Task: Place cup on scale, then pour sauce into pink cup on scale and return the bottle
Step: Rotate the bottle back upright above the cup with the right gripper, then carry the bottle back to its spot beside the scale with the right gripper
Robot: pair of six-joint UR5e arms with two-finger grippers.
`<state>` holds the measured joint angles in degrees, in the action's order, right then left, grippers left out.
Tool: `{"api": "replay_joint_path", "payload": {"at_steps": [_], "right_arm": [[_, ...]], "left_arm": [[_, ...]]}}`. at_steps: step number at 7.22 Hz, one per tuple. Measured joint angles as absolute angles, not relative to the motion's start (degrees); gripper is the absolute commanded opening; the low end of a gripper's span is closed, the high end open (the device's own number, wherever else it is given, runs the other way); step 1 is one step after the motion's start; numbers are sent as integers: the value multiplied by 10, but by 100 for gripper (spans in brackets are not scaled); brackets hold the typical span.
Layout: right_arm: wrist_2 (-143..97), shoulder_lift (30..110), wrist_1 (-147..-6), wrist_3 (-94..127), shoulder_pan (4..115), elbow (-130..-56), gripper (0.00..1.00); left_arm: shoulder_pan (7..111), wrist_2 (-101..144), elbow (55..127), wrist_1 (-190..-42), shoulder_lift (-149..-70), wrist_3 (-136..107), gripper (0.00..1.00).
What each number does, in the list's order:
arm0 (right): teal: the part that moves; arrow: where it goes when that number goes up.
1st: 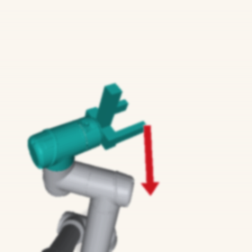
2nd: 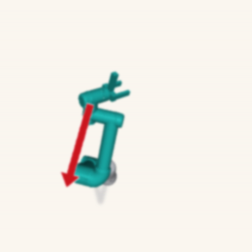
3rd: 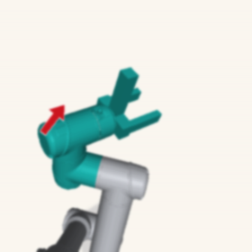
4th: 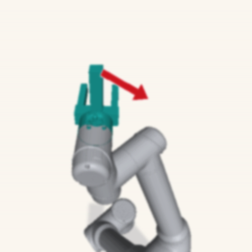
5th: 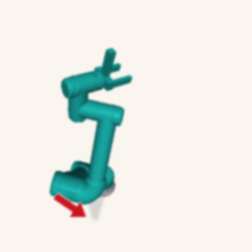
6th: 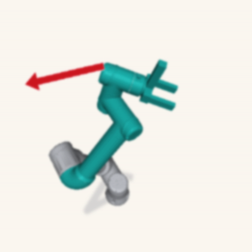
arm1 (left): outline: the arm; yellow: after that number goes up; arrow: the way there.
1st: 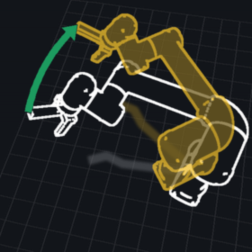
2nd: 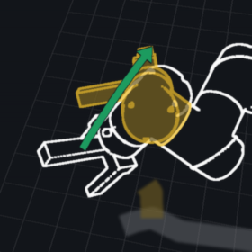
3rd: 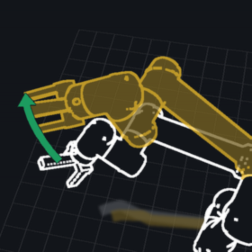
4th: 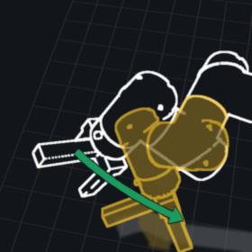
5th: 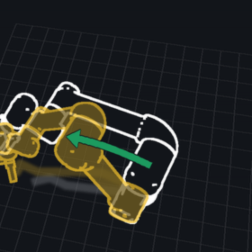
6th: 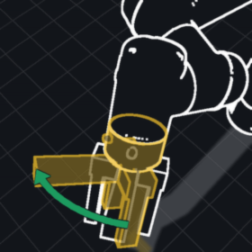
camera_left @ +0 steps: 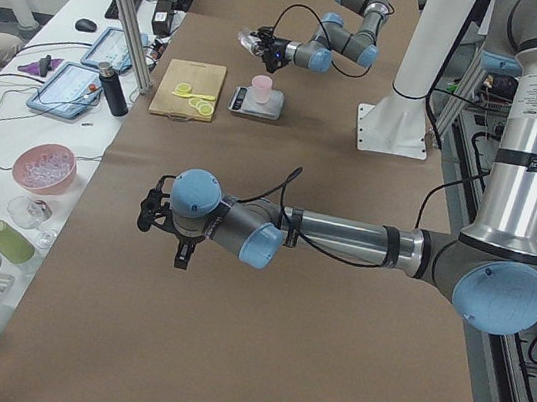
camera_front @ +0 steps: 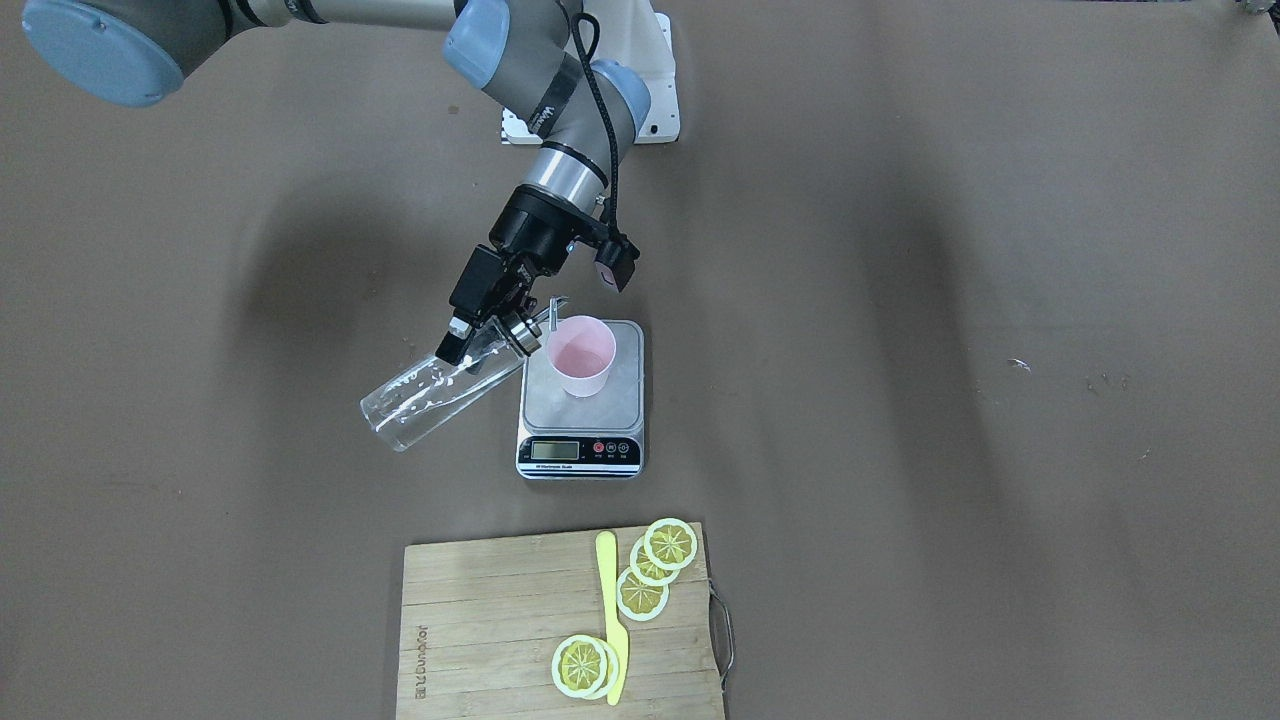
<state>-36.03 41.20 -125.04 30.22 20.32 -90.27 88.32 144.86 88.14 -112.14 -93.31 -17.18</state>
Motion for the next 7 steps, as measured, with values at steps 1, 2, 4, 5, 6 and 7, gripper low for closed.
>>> {"api": "replay_joint_path", "payload": {"at_steps": [1,2,4,5,6,7], "right_arm": [[-415,412,-1220,289,219,-921,0],[-486,414,-1173,272,249,-933,0],[-629,436,-1069,257,321,-940,0],[-699,456,-1014,256,361,-940,0],[-762,472,-981,256,400,-938,0],[-825,483,-968,257,439,-936,0]], "left_arm": [[883,1448,883,-1121,-934,-172,97],[884,1448,884,-1122,-936,-171,97],[889,1448,886,-1122,-941,-168,97],[893,1448,887,-1122,-945,-166,97],[896,1447,890,-1122,-947,-164,97],[898,1447,892,-1123,-947,-163,97]]}}
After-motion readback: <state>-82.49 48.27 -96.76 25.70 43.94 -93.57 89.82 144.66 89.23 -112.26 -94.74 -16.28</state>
